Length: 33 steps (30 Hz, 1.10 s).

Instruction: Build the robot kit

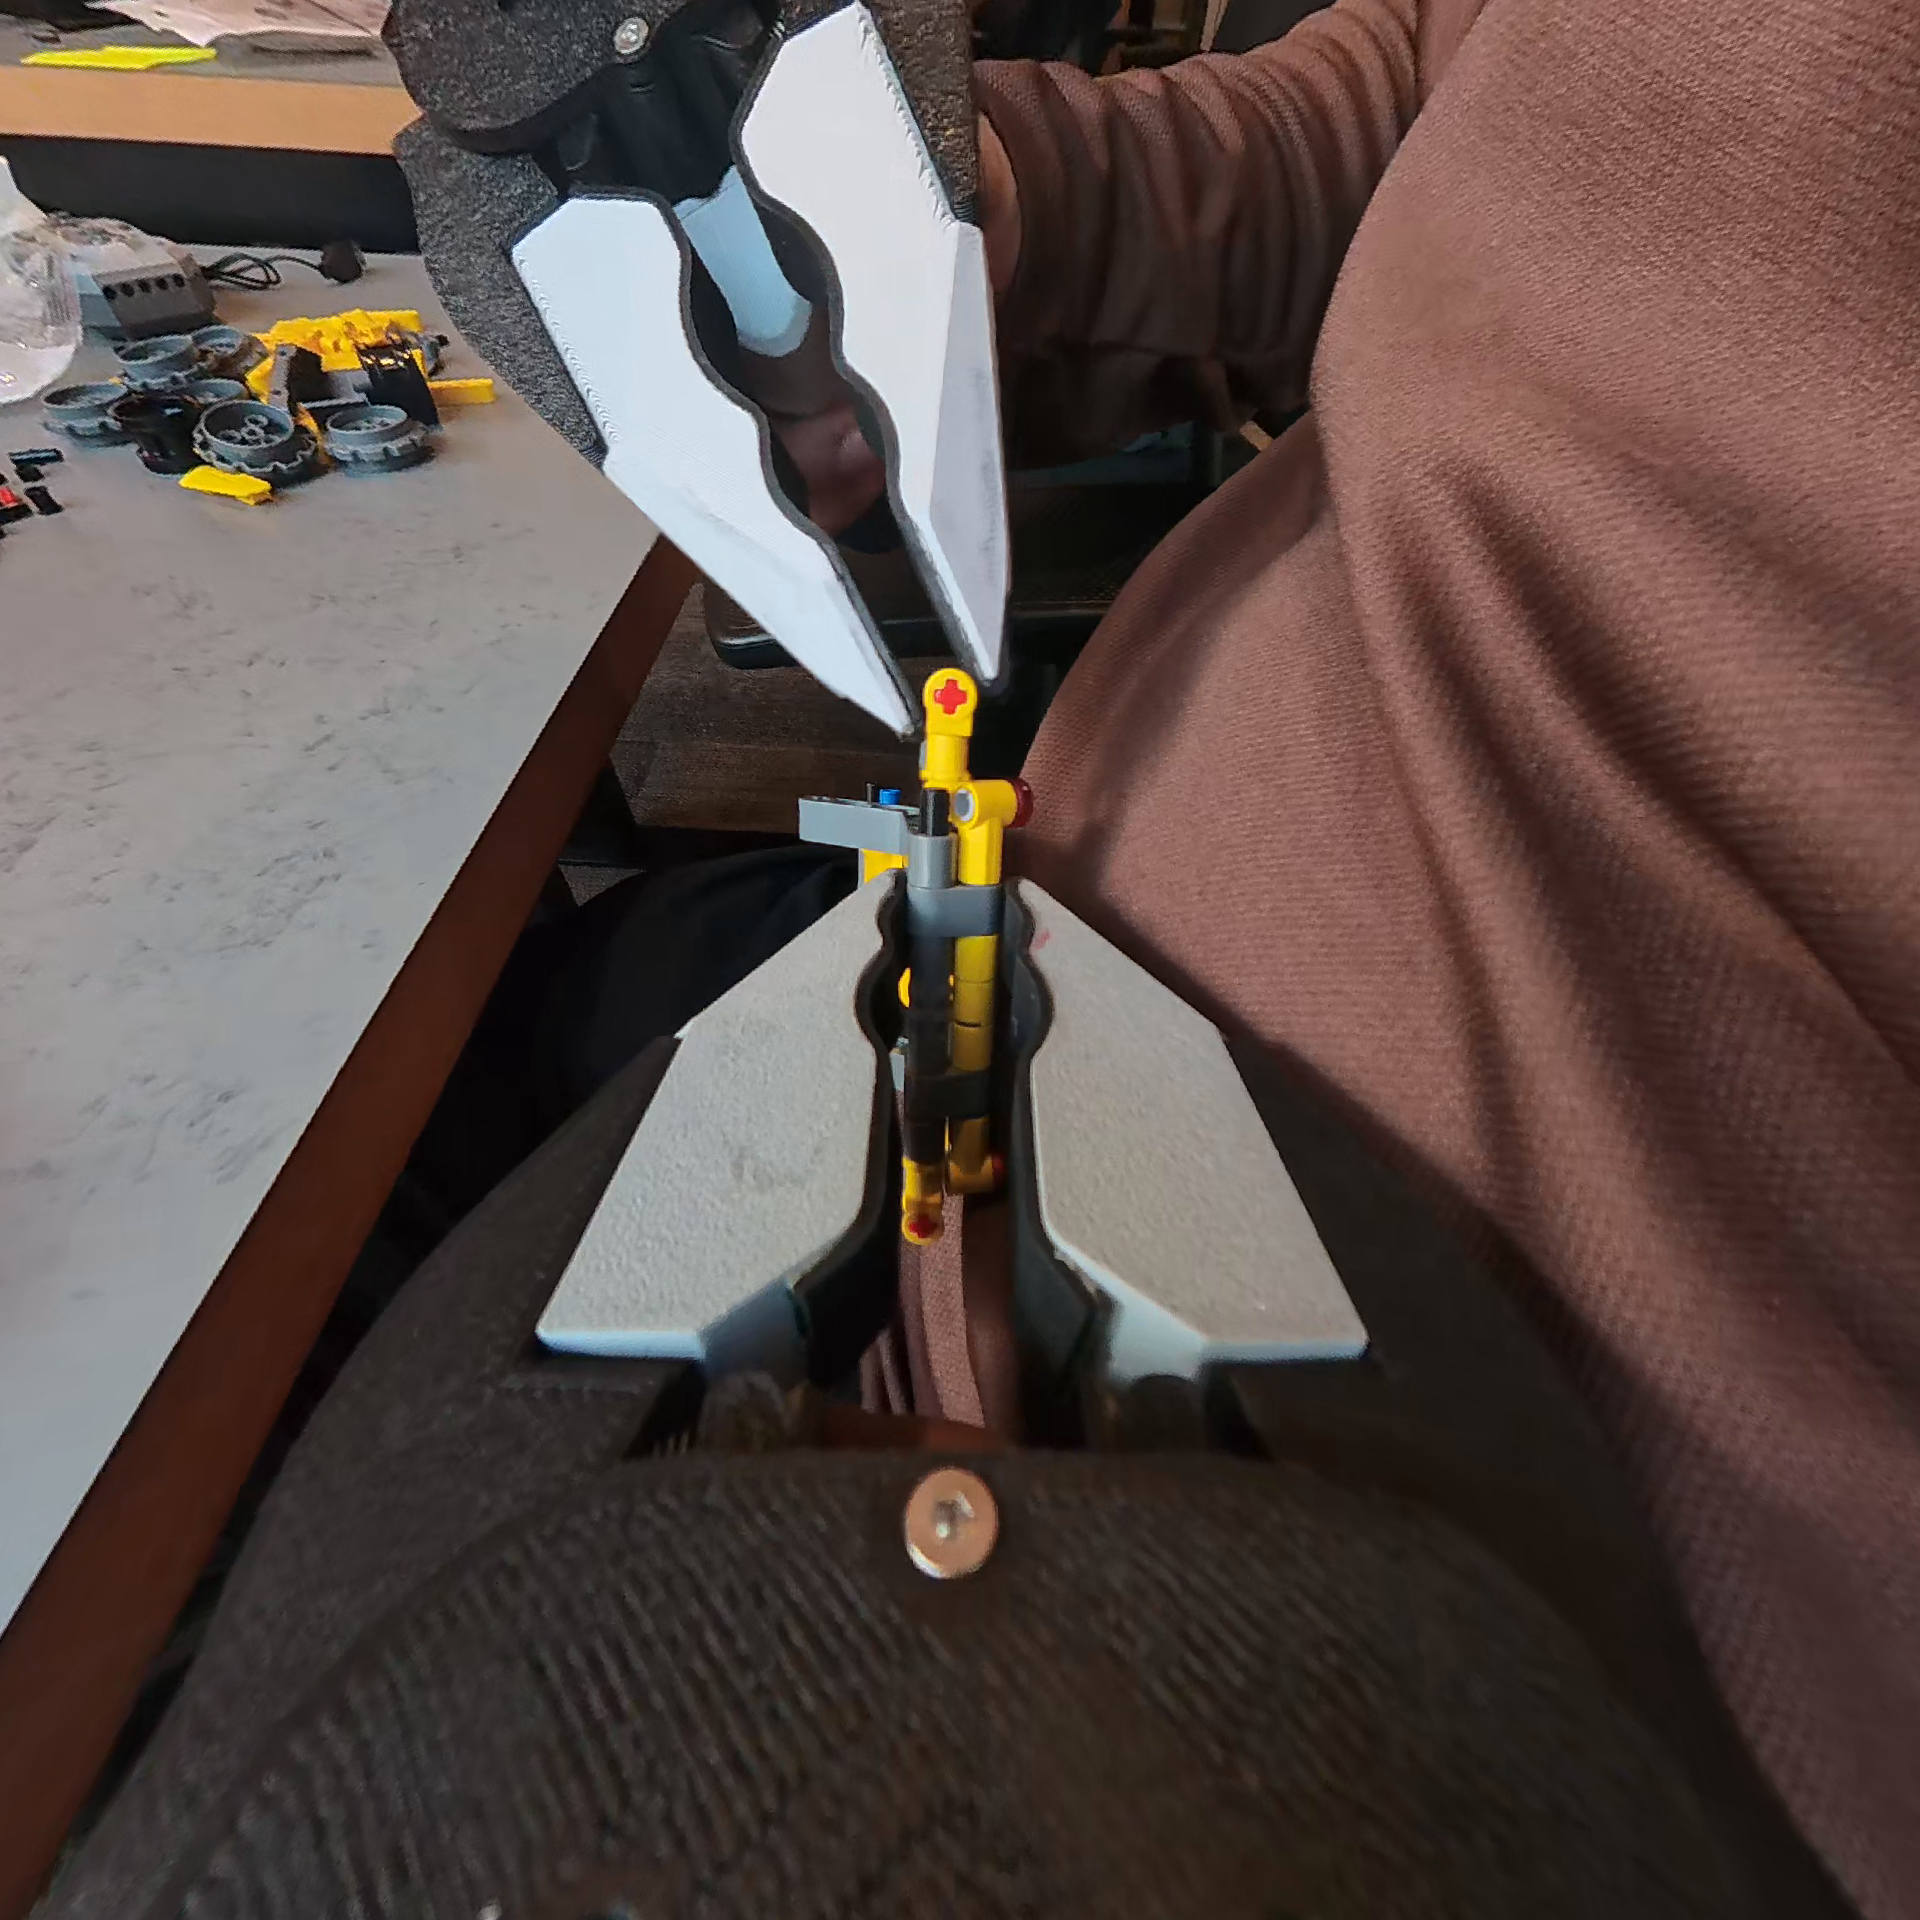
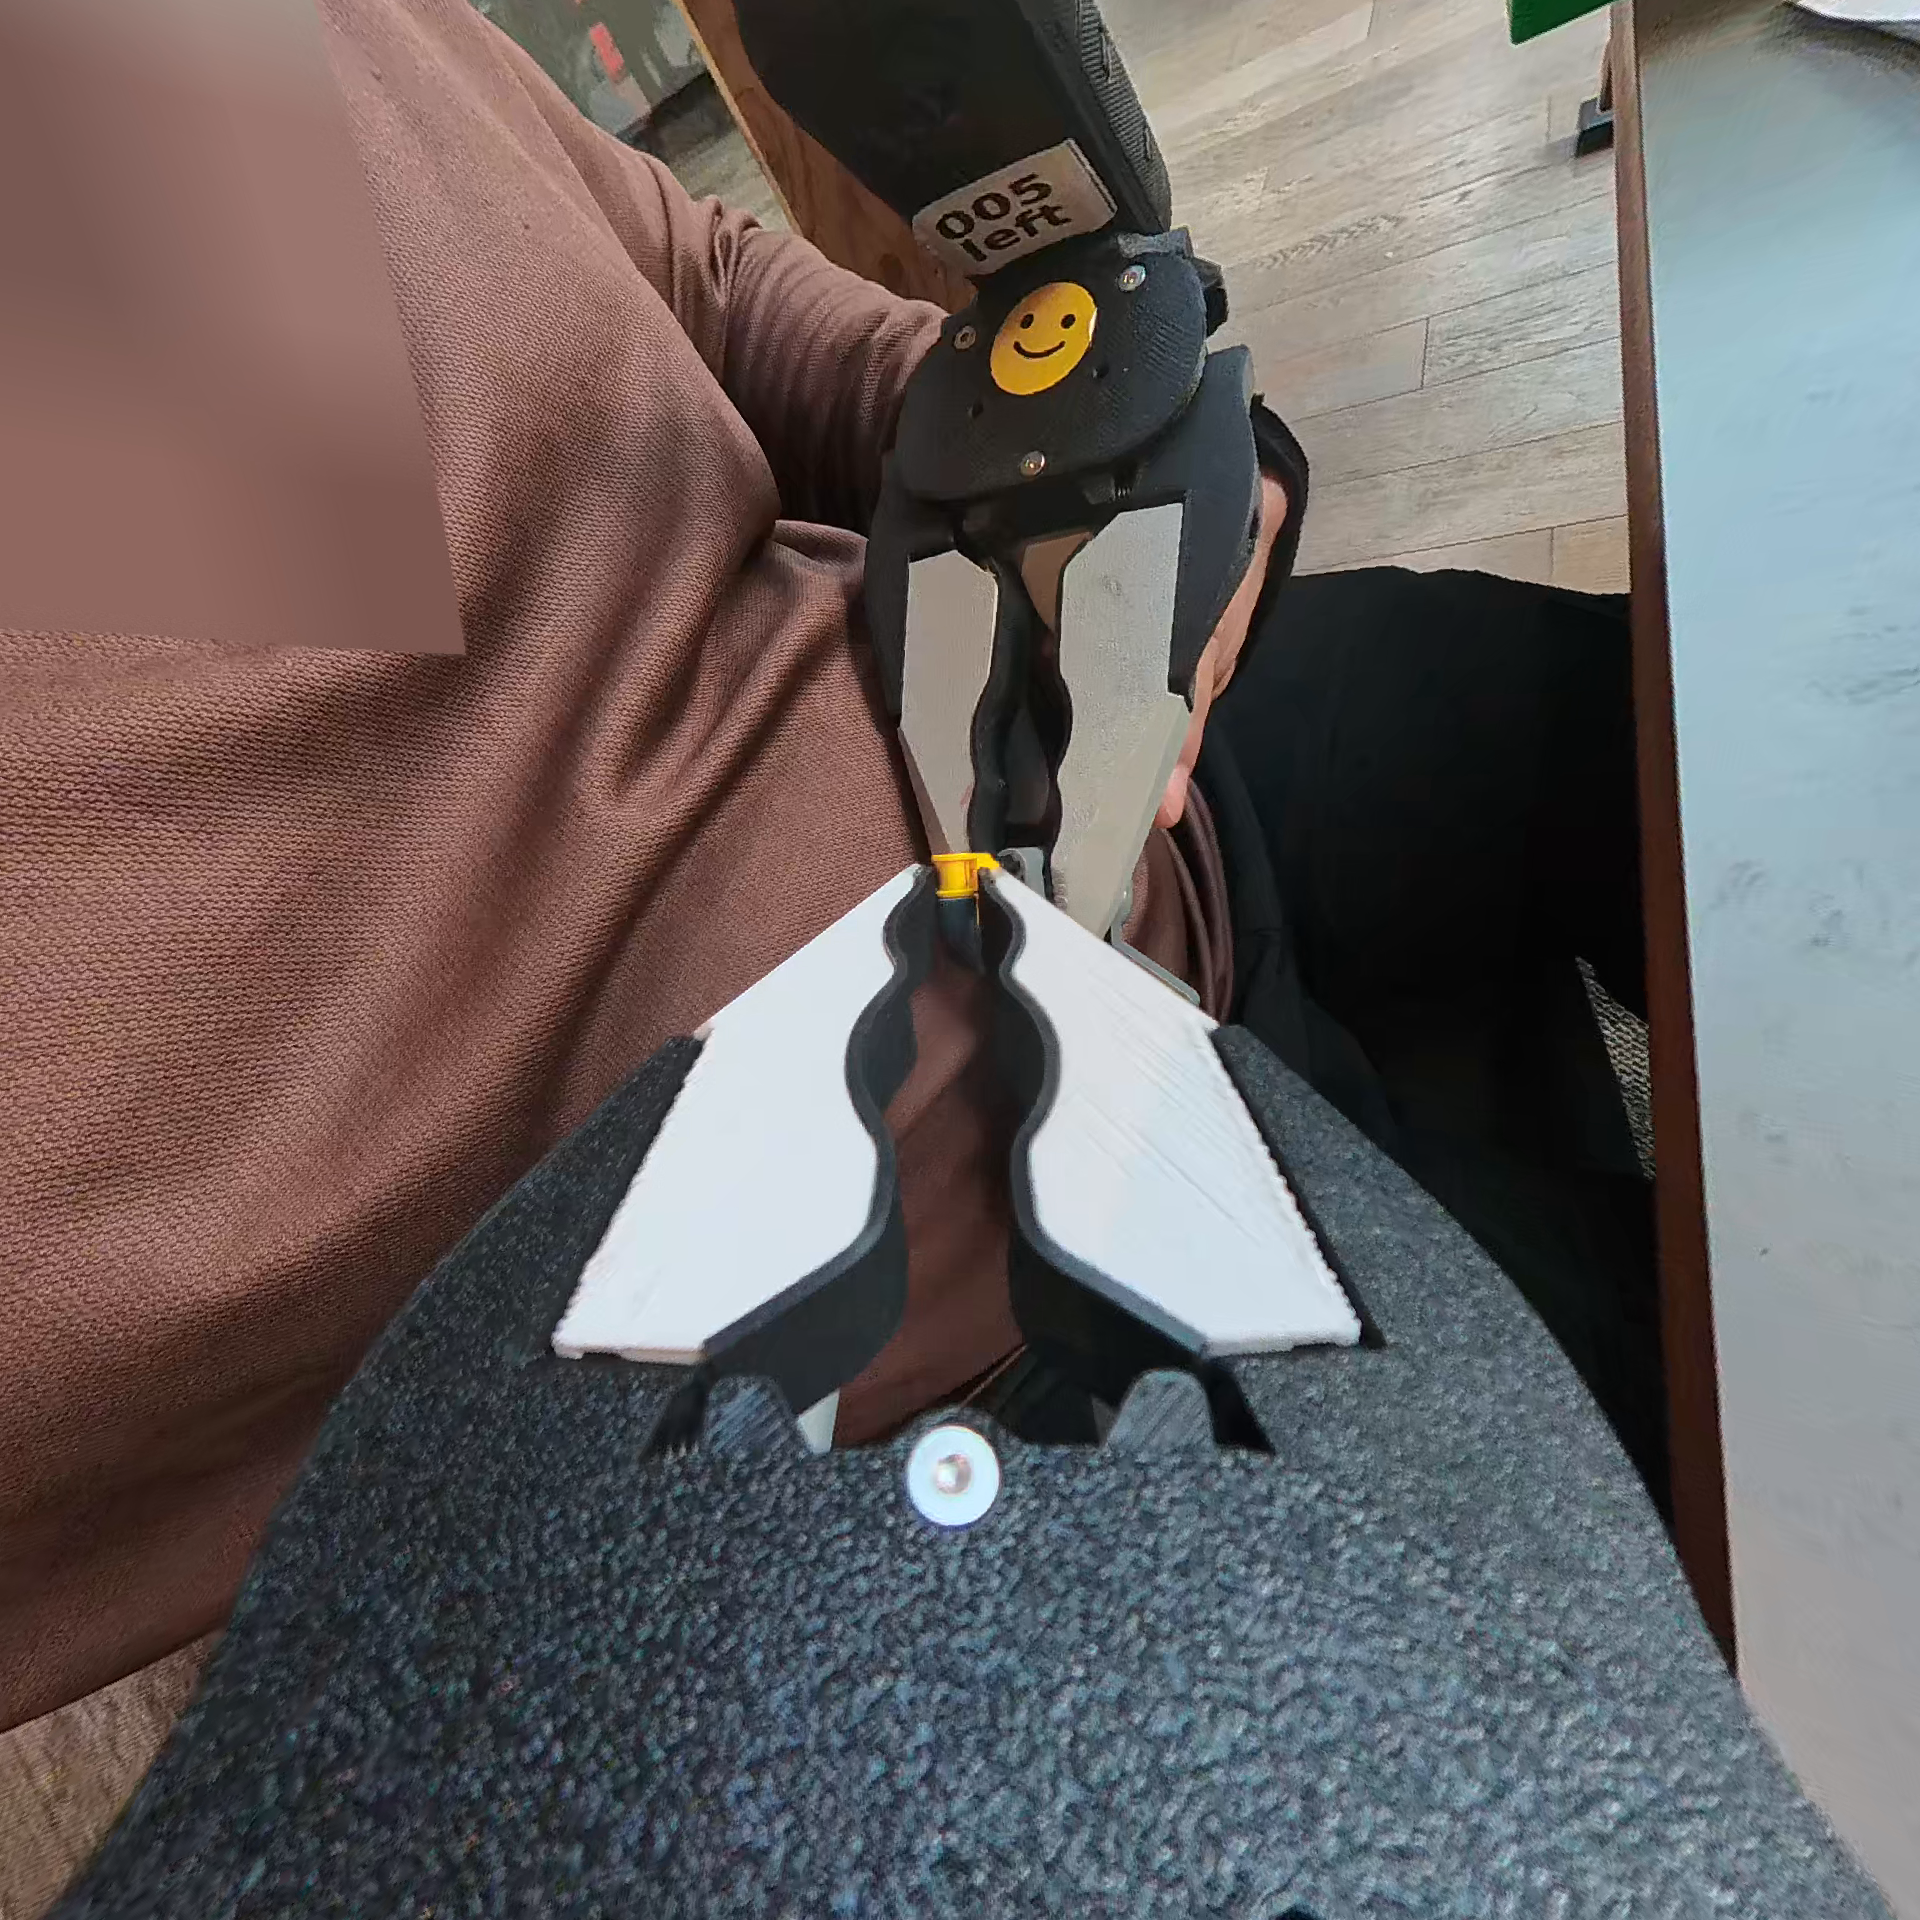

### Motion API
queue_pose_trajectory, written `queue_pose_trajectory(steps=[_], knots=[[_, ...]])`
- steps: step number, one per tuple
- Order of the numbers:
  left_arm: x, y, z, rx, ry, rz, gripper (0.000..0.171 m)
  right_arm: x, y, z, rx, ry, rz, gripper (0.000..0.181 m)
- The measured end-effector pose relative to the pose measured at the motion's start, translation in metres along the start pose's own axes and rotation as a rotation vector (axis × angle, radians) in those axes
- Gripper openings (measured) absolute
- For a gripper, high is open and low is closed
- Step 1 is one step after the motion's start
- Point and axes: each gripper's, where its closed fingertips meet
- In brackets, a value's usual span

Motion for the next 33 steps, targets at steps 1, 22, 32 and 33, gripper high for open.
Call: queue_pose_trajectory(steps=[1, 22, 32, 33], knots=[[0.000, 0.000, 0.000, 0.002, -0.002, -0.001, 0.013, 0.000, 0.000, 0.001, -0.004, -0.001, 0.001, 0.008], [-0.008, -0.001, 0.000, 0.085, 0.004, -0.066, 0.013, -0.004, -0.006, -0.001, -0.035, 0.043, -0.075, 0.007], [-0.009, -0.002, 0.001, 0.062, 0.033, -0.055, 0.013, -0.011, -0.003, 0.002, -0.016, 0.050, 0.085, 0.007], [-0.008, -0.002, 0.001, 0.063, 0.034, -0.057, 0.013, -0.011, -0.003, 0.002, -0.021, 0.060, 0.097, 0.007]])
Point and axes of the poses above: each gripper's, where its closed fingertips meet, y back along the fingers, x out of its top, z = x × y across the jaws, and after that the axes turned 10 degrees about y, right-handed
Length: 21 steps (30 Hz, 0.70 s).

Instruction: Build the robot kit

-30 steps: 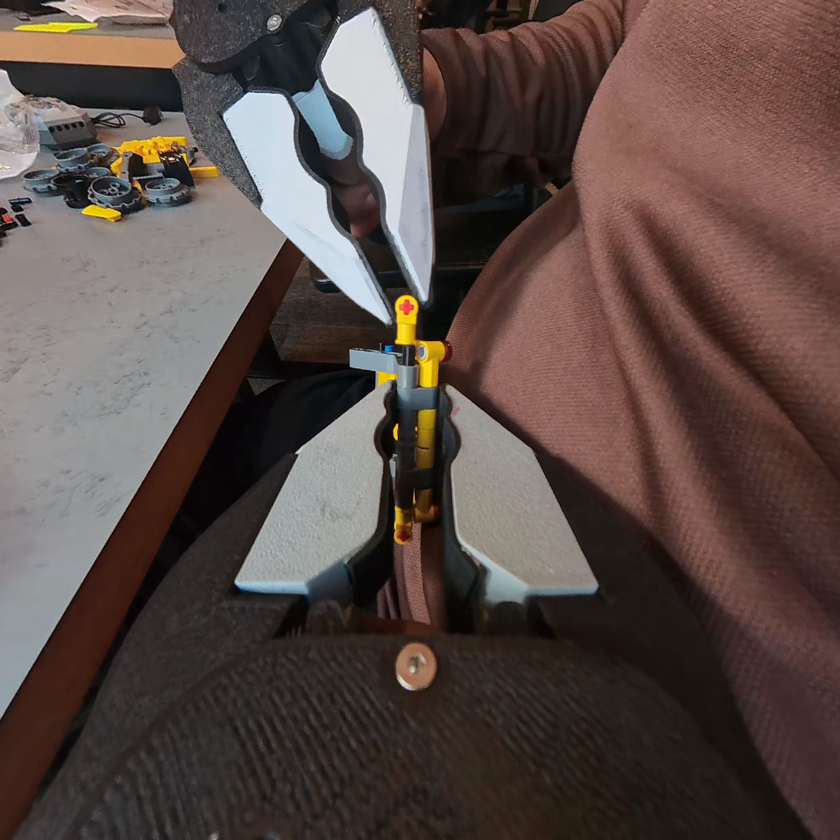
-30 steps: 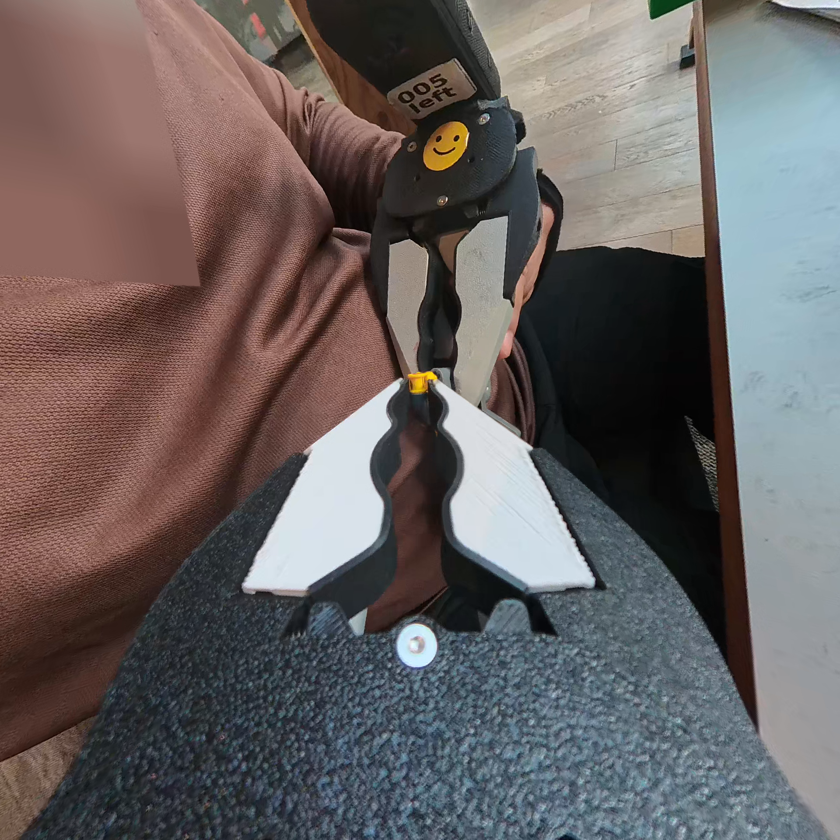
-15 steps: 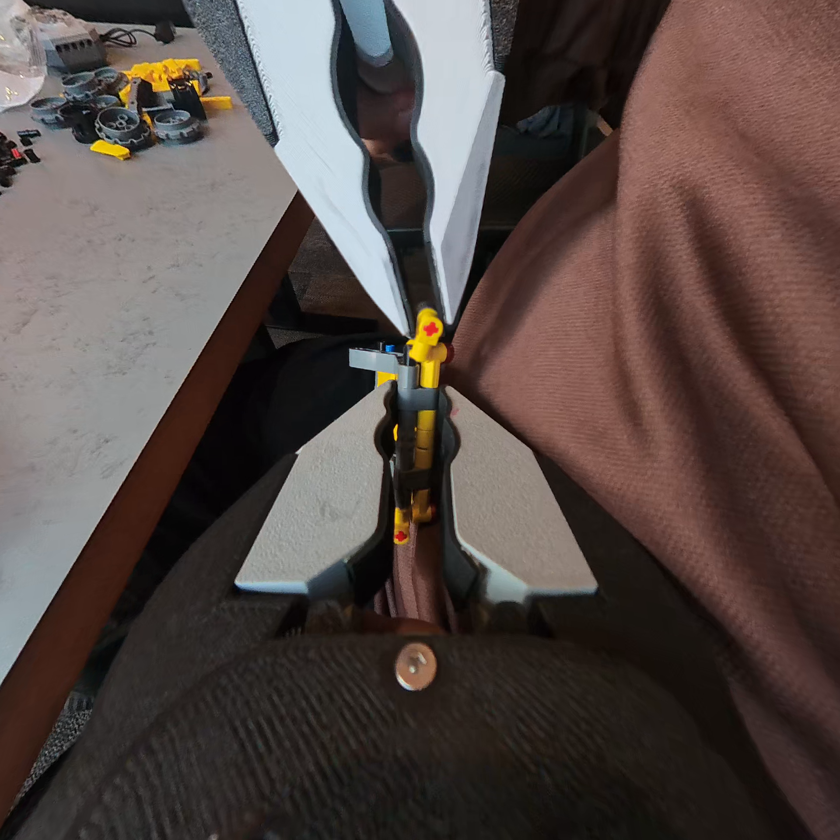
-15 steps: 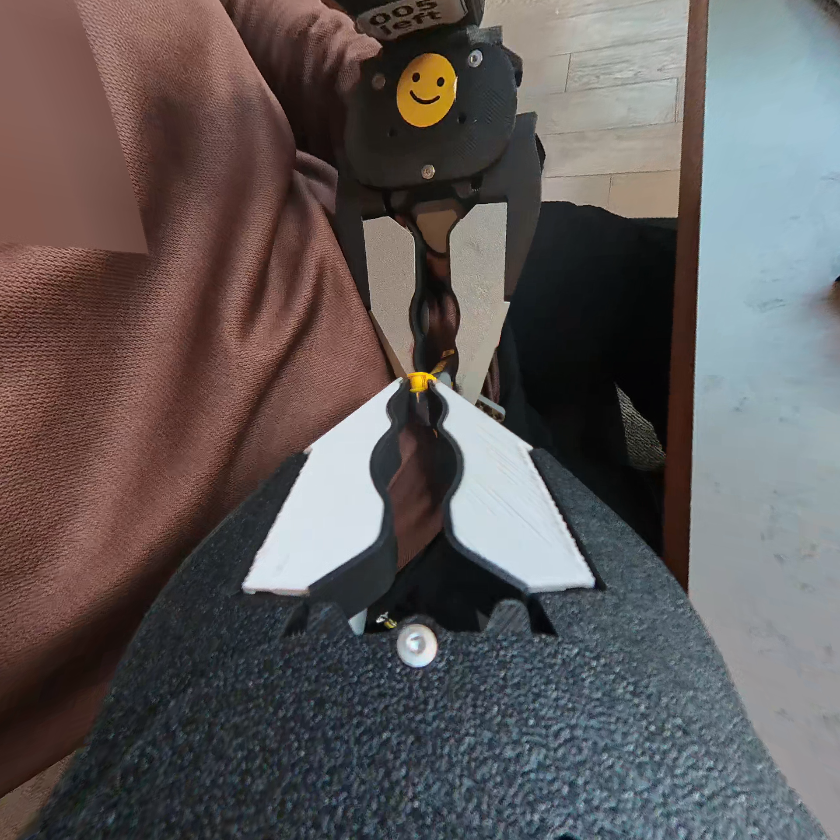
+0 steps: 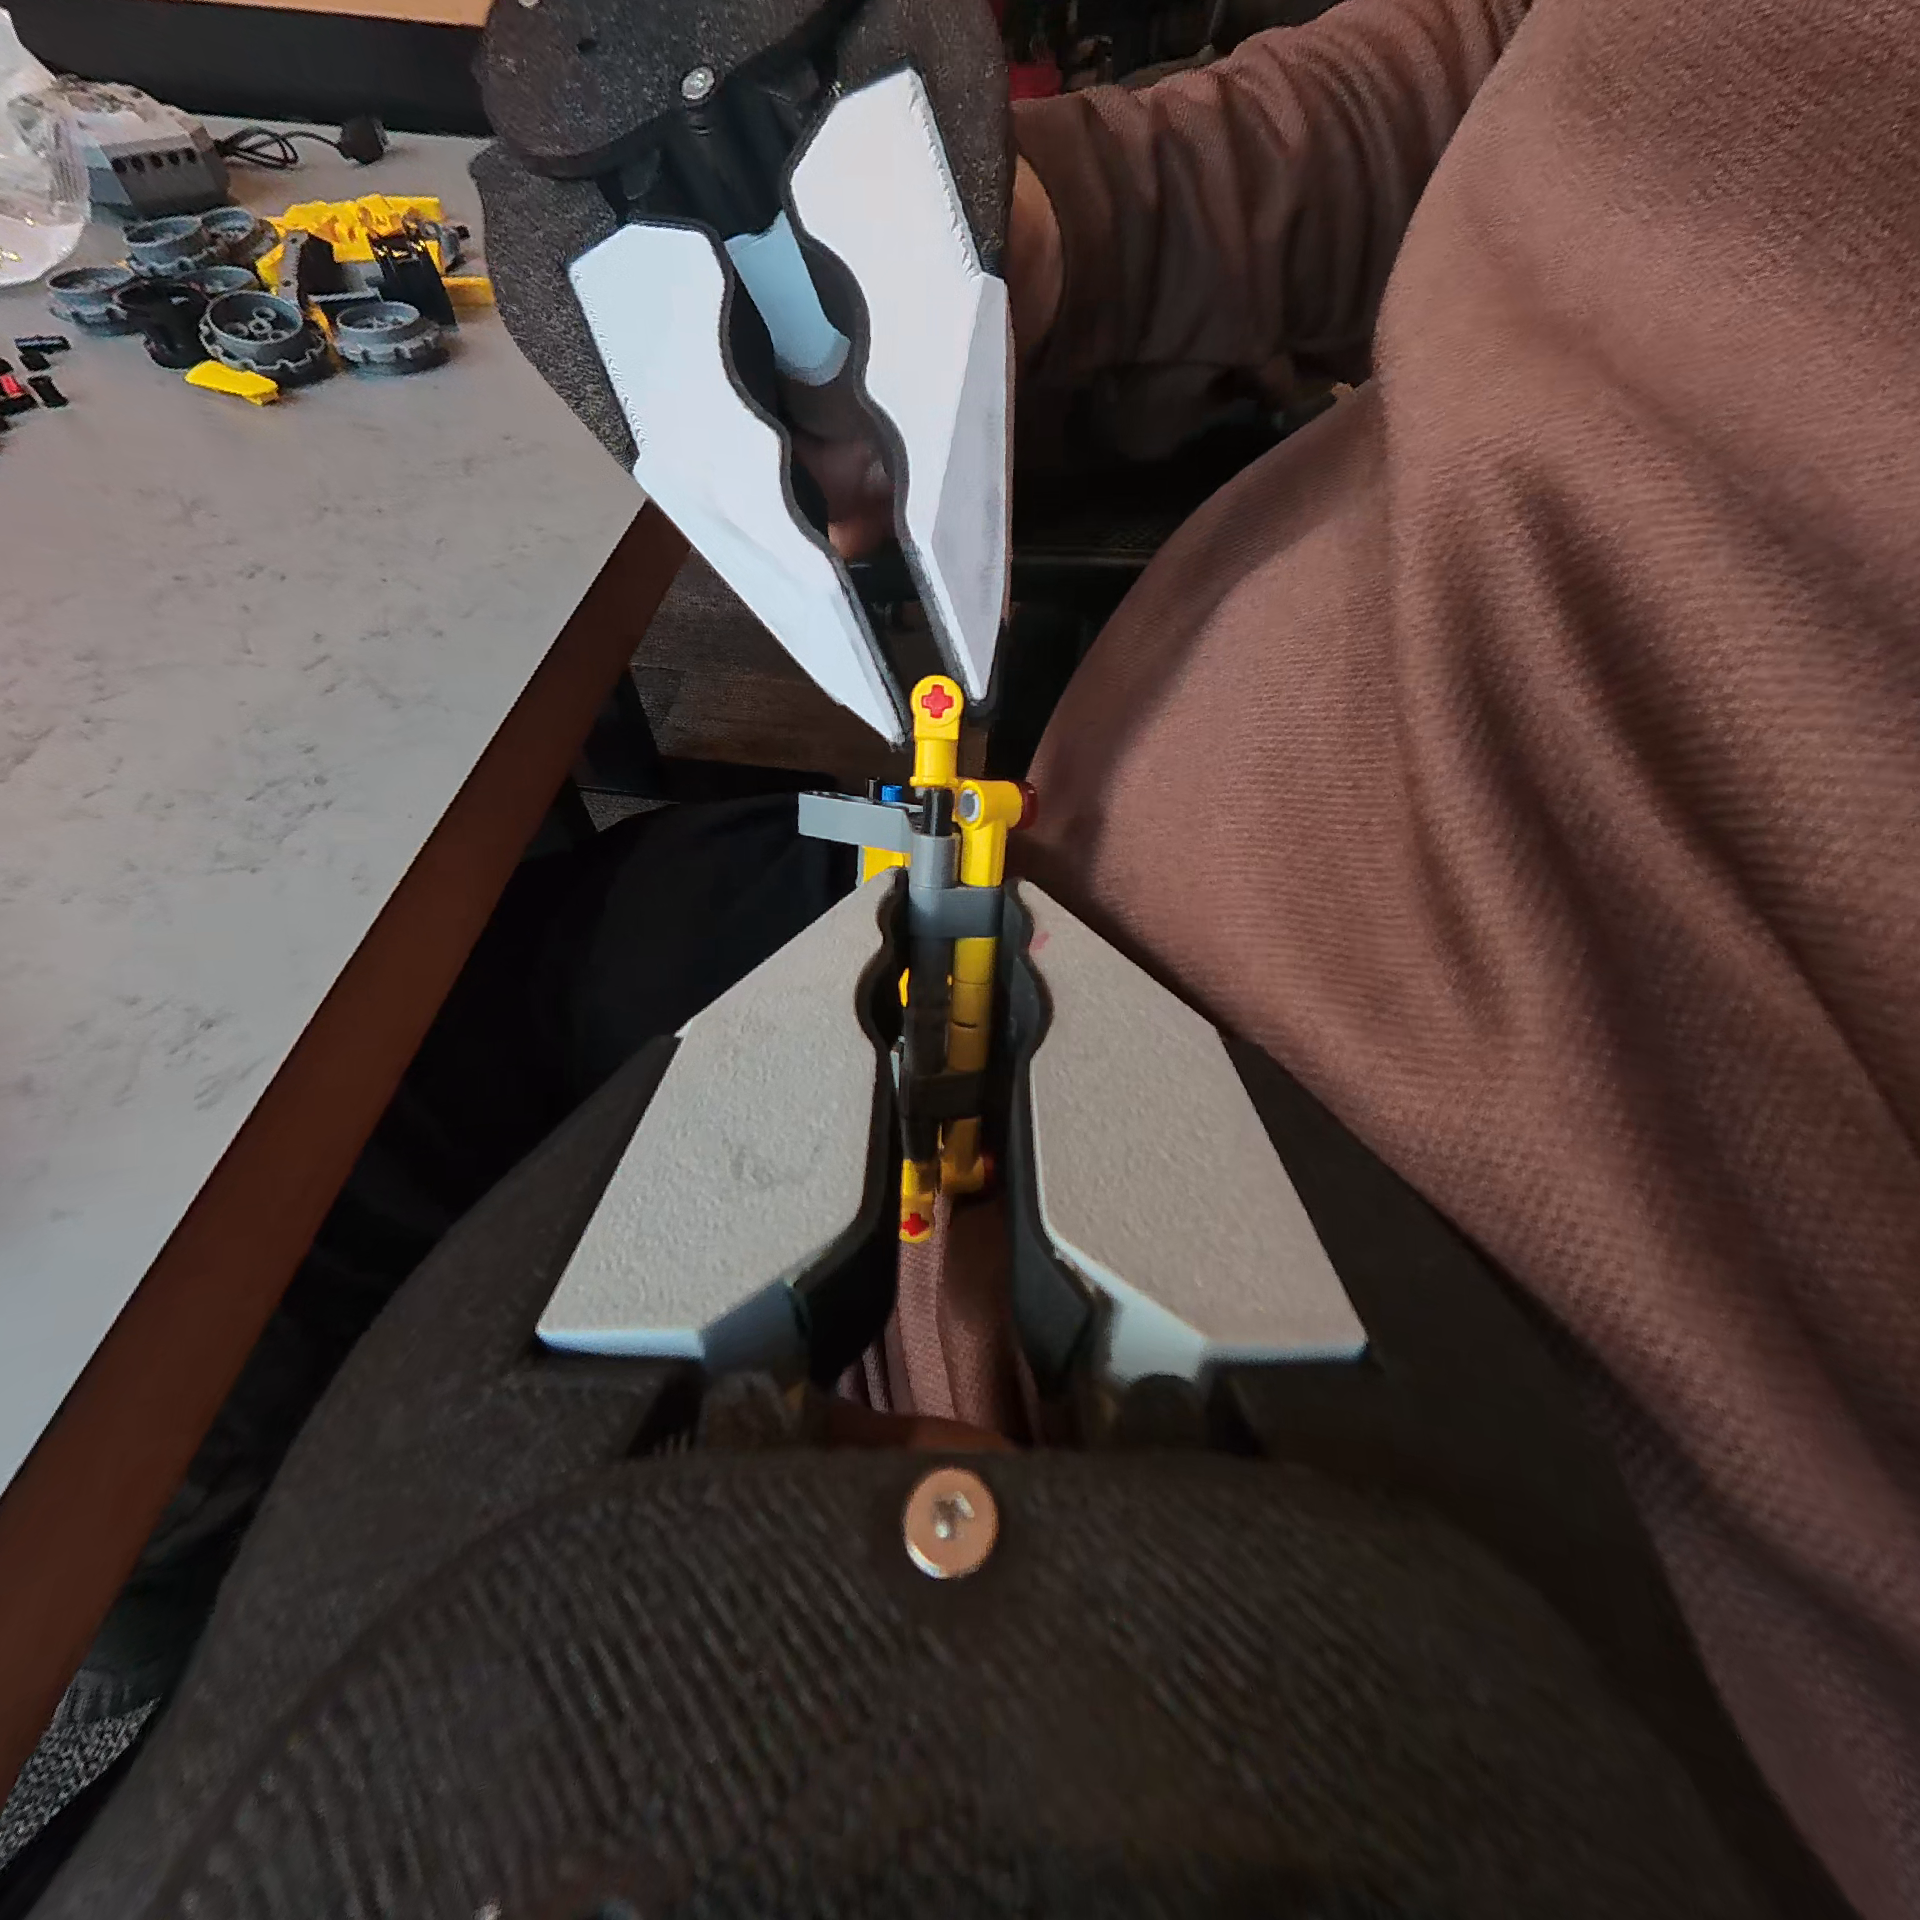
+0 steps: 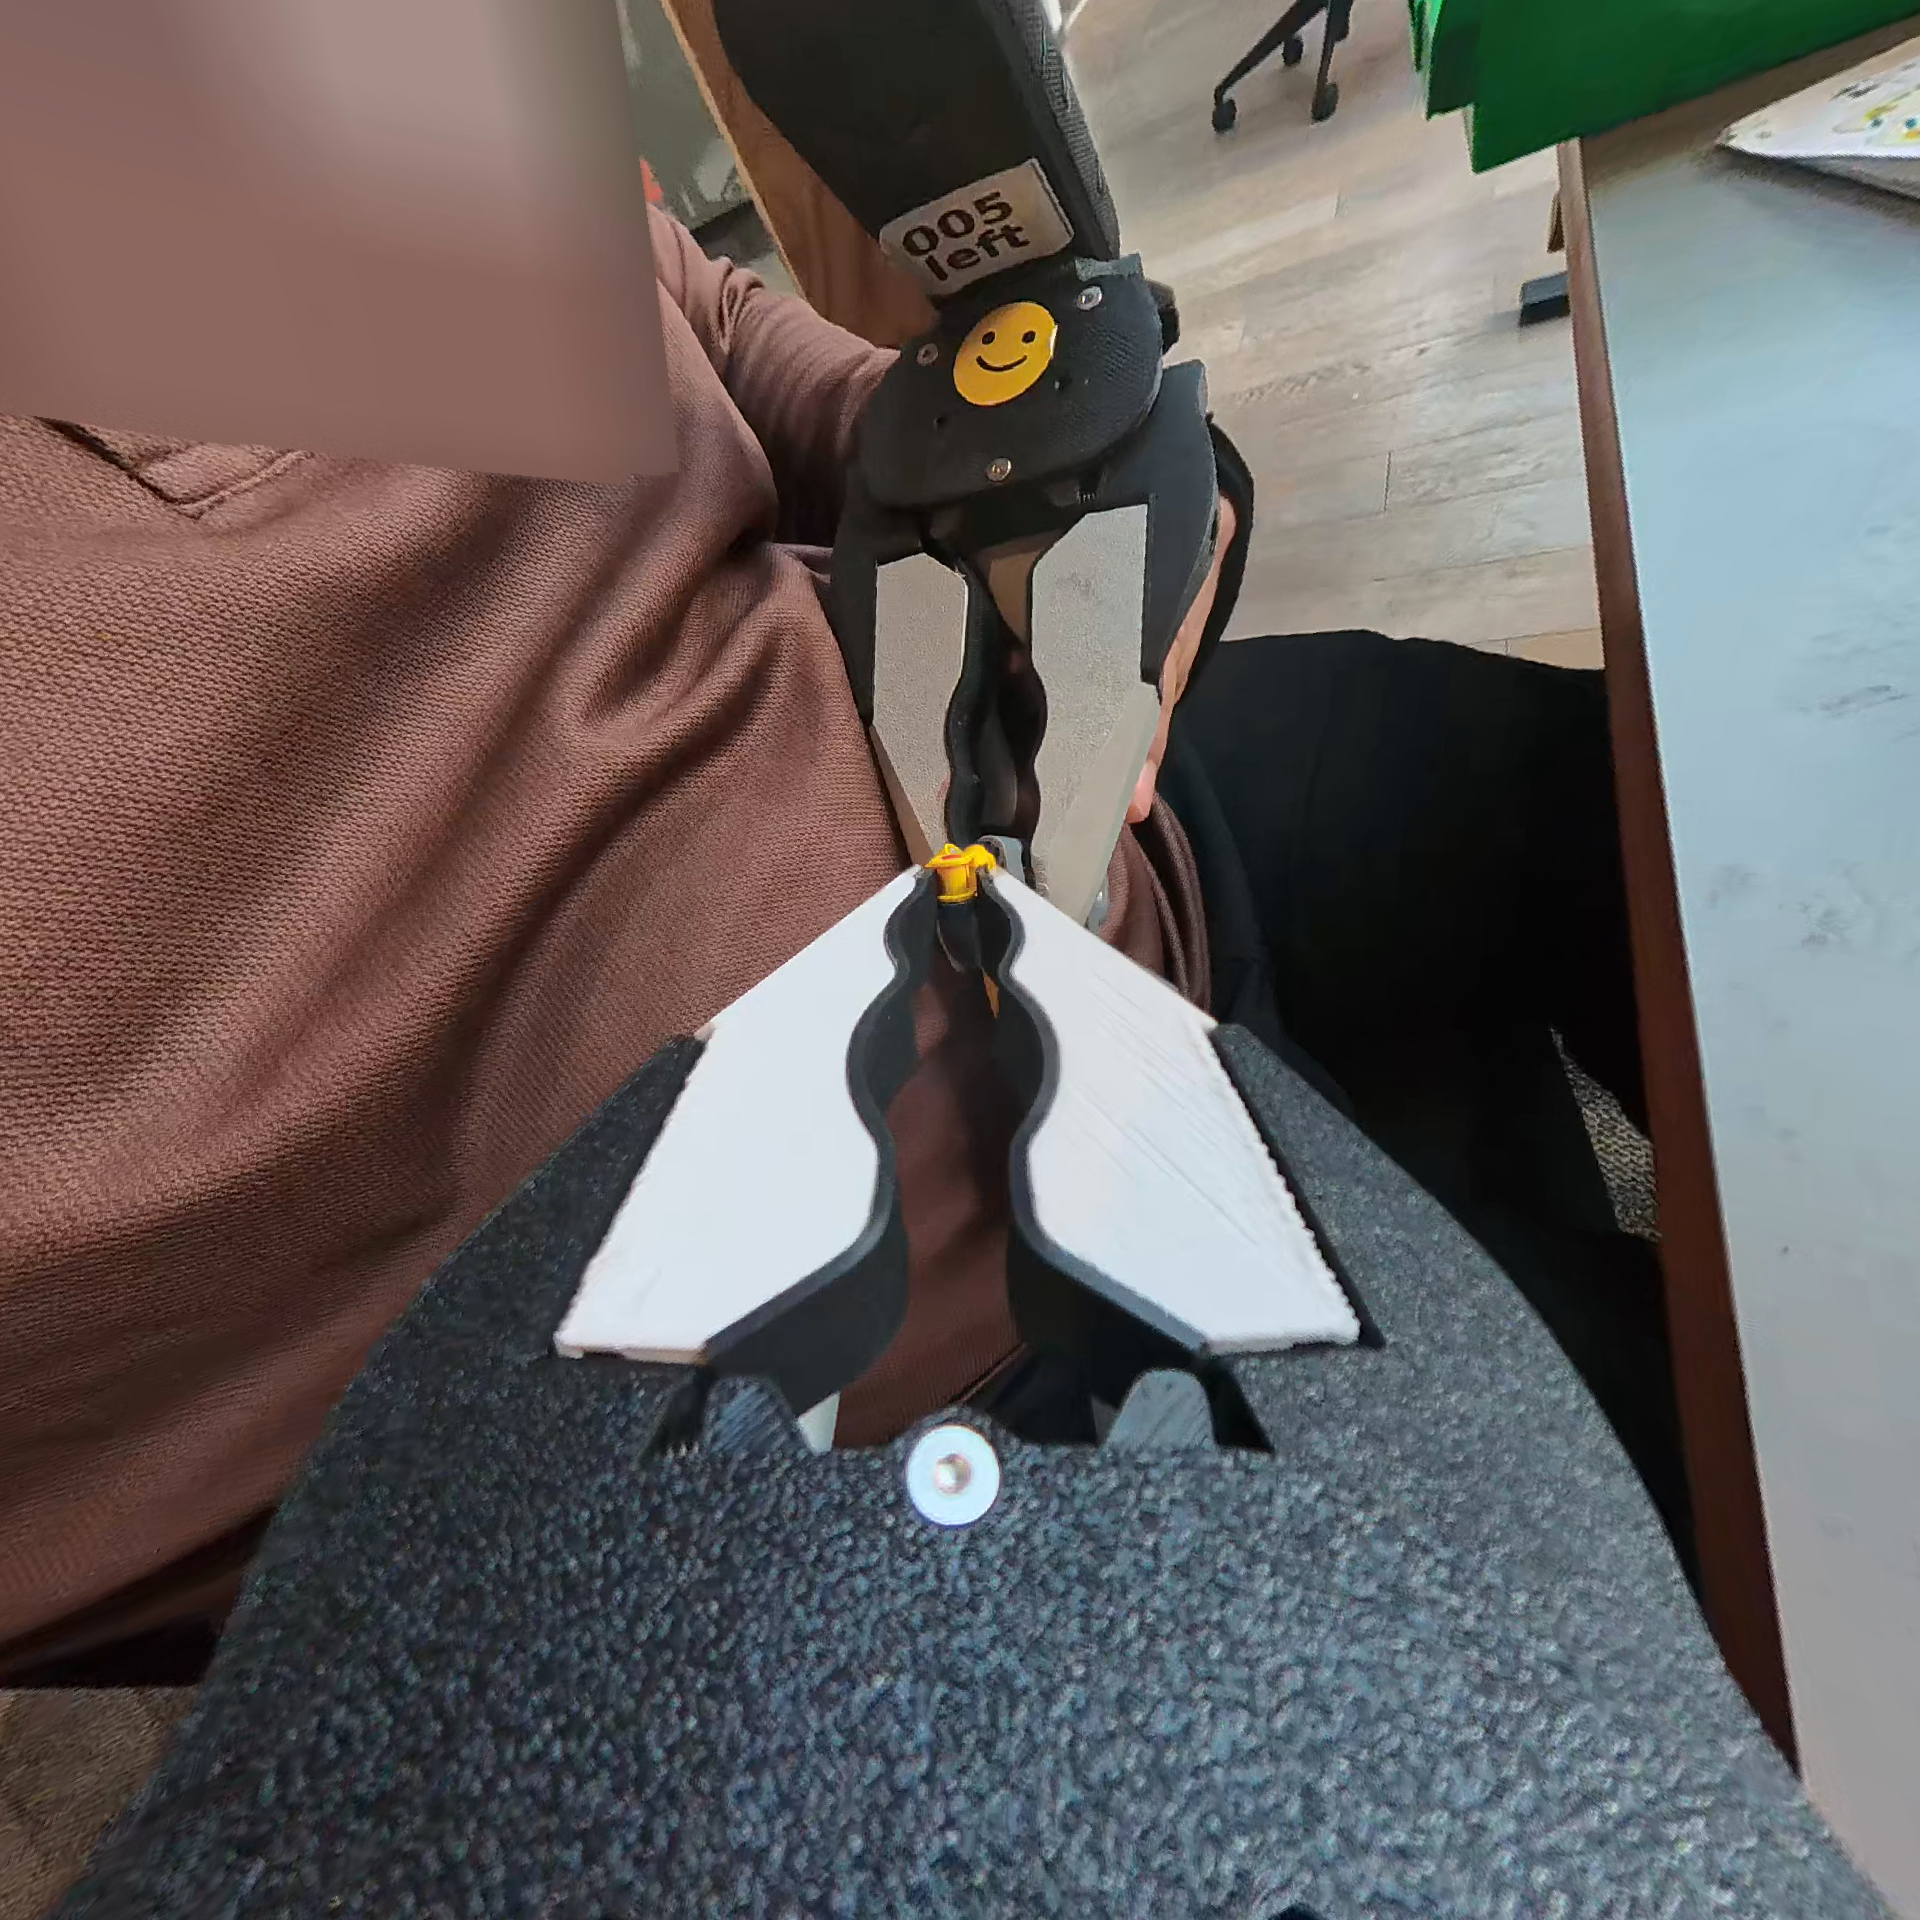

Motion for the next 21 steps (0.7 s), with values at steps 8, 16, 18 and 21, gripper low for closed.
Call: queue_pose_trajectory(steps=[8, 16, 18, 21], knots=[[-0.0014, -0.0016, -0.0006, 0.023, -0.006, -0.022, 0.013, -0.0029, 0.0003, -0.0004, 0.001, -0.014, -0.028, 0.007], [-0.0034, -0.0026, -0.0021, 0.055, 0.011, -0.056, 0.013, -0.0046, -0.0002, 0.0001, -0.015, 0.040, -0.151, 0.007], [-0.0039, -0.0028, -0.0017, 0.053, 0.007, -0.061, 0.013, -0.0052, -0.0014, -0.0006, 0.004, 0.078, -0.187, 0.007], [-0.0052, -0.0023, -0.0029, 0.066, -0.001, -0.066, 0.013, -0.0061, -0.0028, 0.0014, 0.035, 0.086, -0.238, 0.007]])
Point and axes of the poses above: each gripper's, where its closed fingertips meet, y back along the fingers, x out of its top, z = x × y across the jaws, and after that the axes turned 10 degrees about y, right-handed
